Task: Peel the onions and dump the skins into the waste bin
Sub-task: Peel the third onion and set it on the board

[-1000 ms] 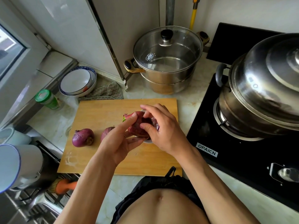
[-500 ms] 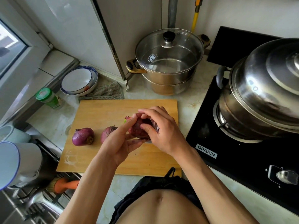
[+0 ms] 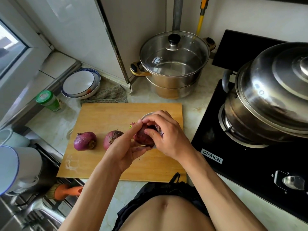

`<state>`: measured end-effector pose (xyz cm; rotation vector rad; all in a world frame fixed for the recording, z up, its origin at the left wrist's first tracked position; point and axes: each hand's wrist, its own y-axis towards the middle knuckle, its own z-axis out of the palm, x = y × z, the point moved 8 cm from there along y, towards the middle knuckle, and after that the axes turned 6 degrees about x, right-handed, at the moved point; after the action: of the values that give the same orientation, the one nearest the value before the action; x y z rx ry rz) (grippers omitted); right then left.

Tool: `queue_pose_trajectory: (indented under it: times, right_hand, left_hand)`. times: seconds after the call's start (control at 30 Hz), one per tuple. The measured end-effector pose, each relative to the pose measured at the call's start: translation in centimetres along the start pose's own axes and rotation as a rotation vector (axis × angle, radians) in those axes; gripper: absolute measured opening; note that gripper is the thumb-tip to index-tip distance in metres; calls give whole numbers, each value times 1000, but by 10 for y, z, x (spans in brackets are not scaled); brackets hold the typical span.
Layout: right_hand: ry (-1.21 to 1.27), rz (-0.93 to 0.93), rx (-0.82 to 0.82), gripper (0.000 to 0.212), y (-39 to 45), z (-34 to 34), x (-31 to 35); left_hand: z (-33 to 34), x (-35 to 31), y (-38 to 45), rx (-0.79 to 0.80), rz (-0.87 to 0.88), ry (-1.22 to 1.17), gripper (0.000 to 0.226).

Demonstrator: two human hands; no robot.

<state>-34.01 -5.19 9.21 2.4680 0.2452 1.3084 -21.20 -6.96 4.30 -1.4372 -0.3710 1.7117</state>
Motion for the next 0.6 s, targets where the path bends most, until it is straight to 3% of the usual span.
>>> queue_pose_trajectory:
  times: [0.1, 0.3, 0.6]
  right_hand:
    - [-14, 4, -11, 17, 0, 0, -1]
    - [35, 13, -21, 33, -2, -2, 1]
    - [62, 28, 27, 20, 1, 2, -4]
  left_hand:
    - [-1, 0, 2, 4, 1, 10, 57]
    - [1, -3, 2, 18, 2, 26, 54]
    - [-1, 3, 2, 4, -21, 28, 54]
